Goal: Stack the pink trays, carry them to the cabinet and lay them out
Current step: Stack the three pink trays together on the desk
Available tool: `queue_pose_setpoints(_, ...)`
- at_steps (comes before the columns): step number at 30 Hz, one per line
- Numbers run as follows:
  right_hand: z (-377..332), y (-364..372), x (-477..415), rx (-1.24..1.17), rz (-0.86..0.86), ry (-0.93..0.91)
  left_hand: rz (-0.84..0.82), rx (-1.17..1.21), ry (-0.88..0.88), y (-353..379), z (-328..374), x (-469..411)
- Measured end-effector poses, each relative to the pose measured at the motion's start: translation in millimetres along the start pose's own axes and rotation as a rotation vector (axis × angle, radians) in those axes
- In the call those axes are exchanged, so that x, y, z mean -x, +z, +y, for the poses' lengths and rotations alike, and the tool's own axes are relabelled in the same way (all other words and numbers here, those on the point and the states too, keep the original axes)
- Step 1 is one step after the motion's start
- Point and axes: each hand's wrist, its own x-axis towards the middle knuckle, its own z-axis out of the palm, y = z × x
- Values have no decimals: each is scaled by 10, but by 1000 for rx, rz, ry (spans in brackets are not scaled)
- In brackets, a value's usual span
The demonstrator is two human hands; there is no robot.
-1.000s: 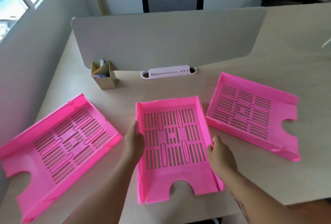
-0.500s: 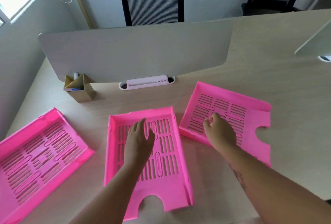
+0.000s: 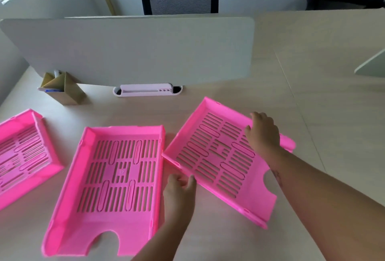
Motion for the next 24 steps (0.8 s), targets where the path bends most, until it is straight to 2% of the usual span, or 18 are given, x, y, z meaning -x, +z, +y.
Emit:
queue_pose_setpoints(5, 188, 99, -152, -35, -96, 57, -117, -2, -63, 262, -79, -8)
queue_pose_setpoints(8, 340, 47, -198, -42, -121, 79, -115, 18, -60, 317, -27, -26)
queue_pose_setpoints(12, 590, -172, -151, -101, -109, 121, -109, -38, 83, 243, 202, -78)
queue_pose_setpoints(15, 614, -394, -41, -80, -104, 22, -60, -95, 196, 86, 456, -165)
queue_pose_setpoints(20, 145, -643, 302, -110, -119, -157, 59, -125, 321, -496, 623, -460)
queue_pose_setpoints(24, -561, -592, 762, -203, -156, -181, 143, -257, 393, -1276, 489, -761)
